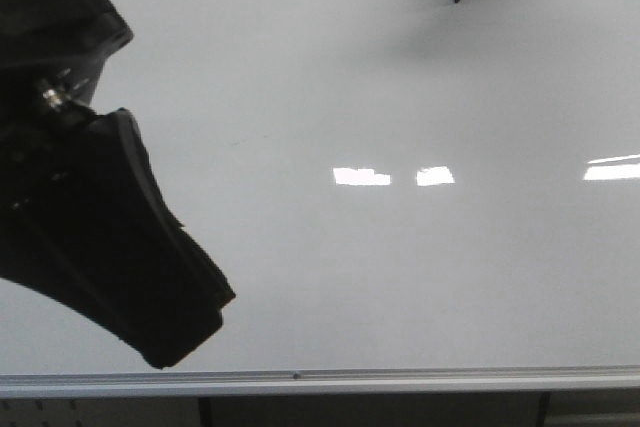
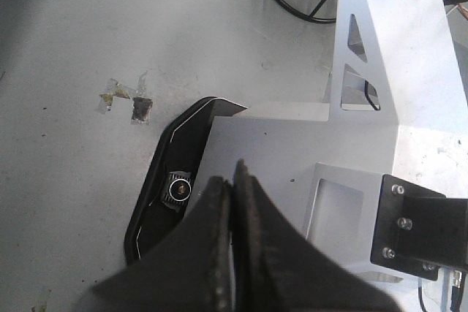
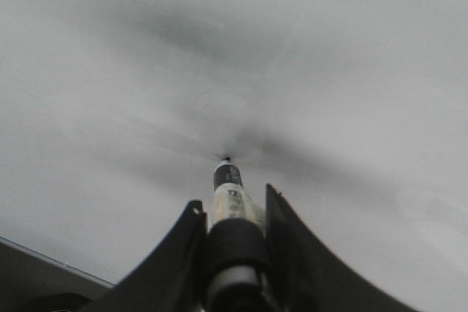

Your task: Write number 0 on whiteboard

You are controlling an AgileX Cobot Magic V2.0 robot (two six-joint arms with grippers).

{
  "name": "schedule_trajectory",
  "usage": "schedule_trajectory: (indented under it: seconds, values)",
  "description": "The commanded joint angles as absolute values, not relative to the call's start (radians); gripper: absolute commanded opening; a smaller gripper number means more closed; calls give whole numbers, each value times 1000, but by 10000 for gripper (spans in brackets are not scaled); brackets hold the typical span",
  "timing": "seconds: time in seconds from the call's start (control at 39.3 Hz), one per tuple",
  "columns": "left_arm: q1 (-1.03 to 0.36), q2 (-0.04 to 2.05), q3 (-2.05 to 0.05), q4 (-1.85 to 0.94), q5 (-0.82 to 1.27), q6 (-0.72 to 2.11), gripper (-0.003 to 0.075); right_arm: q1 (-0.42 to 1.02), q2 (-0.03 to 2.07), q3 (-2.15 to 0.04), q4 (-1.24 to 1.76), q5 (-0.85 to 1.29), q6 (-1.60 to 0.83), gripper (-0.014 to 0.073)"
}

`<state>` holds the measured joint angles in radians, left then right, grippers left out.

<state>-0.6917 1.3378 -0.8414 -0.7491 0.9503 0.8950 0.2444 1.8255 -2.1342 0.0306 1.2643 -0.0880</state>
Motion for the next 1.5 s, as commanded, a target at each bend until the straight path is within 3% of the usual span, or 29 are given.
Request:
schedule_trajectory:
  seconds: [0.0,1.19,1.47]
  values:
    - [-696,1309,-873,-797,940,889,-20,241,1779,-2165,21,1277,-90,-58]
    - [-696,1309,-873,-797,940,889,-20,239,1852,-2167,-79,1249,-90,-58]
    - [-696,1309,-873,-797,940,889,-20,239,1852,-2261,-107,1242,-90,-58]
